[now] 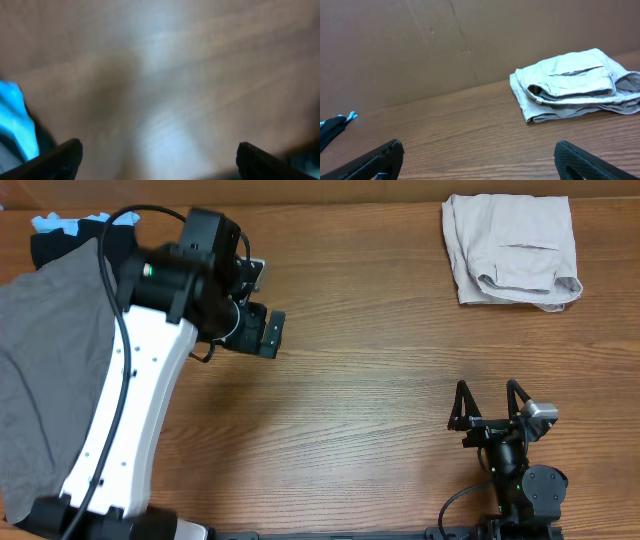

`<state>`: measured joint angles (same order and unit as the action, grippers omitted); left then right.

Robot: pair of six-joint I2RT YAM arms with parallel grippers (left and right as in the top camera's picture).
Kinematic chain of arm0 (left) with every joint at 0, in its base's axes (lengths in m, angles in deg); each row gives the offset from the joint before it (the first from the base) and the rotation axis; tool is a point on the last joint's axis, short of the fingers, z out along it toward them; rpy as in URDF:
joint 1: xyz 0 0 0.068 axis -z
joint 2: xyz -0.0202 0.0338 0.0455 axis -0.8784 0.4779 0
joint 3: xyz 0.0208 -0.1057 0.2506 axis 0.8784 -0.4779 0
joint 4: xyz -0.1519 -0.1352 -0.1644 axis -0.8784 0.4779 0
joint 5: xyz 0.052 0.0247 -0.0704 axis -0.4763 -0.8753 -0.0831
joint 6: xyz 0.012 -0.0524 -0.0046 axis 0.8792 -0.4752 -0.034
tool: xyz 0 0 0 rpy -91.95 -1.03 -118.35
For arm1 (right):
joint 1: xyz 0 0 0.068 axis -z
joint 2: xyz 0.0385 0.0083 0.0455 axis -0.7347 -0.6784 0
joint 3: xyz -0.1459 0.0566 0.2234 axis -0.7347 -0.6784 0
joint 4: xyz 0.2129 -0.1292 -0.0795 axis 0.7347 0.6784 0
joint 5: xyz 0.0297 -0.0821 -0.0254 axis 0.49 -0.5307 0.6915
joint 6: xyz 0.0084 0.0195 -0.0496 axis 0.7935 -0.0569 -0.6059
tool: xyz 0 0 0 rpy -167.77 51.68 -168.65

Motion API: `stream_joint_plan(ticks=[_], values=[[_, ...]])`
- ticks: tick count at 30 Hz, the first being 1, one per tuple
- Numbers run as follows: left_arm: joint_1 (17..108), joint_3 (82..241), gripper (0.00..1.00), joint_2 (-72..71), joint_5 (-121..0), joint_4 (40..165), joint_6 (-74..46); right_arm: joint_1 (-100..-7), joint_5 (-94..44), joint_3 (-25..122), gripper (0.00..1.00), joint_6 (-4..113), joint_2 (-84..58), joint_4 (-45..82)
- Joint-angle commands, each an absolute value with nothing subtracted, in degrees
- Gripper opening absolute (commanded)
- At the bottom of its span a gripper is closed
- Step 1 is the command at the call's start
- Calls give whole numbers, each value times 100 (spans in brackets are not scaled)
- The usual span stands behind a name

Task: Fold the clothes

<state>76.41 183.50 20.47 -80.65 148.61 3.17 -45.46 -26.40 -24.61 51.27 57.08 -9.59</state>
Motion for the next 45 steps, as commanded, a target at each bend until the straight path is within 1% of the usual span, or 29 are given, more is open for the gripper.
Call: stream_joint_plan(ticks=[1,4,7,13,22,27,37,45], values=[[7540,17356,100,1433,-8338,13766,555,-4572,-2696,-2523,100,5108,5765,-992],[7357,16027,100,792,-8312,11984,608,-4572,-2696,-2523,100,5108,5765,-992],[7204,14774,100,86,-8228,10583,610,-4572,-2696,-2523,100,5108,5765,-992],[7005,12860,100,-1479,-8233,8835,728,-4572,-2696,-2523,100,5108,5765,-992],[6721,11045,100,-3870,-8246,7344,864,-4572,-2696,-2523,100,5108,5765,-992],[6428,10329,100,-4926,-8222,6903,861,-4572,-2696,-2523,100,5108,5765,-992],[5932,9242,99,-6202,-7724,6785,796,-4572,-2696,-2523,100,5108,5765,-992],[5921,8283,100,-6834,-7640,6127,704,-4572,-2696,-2523,100,5108,5765,-992]])
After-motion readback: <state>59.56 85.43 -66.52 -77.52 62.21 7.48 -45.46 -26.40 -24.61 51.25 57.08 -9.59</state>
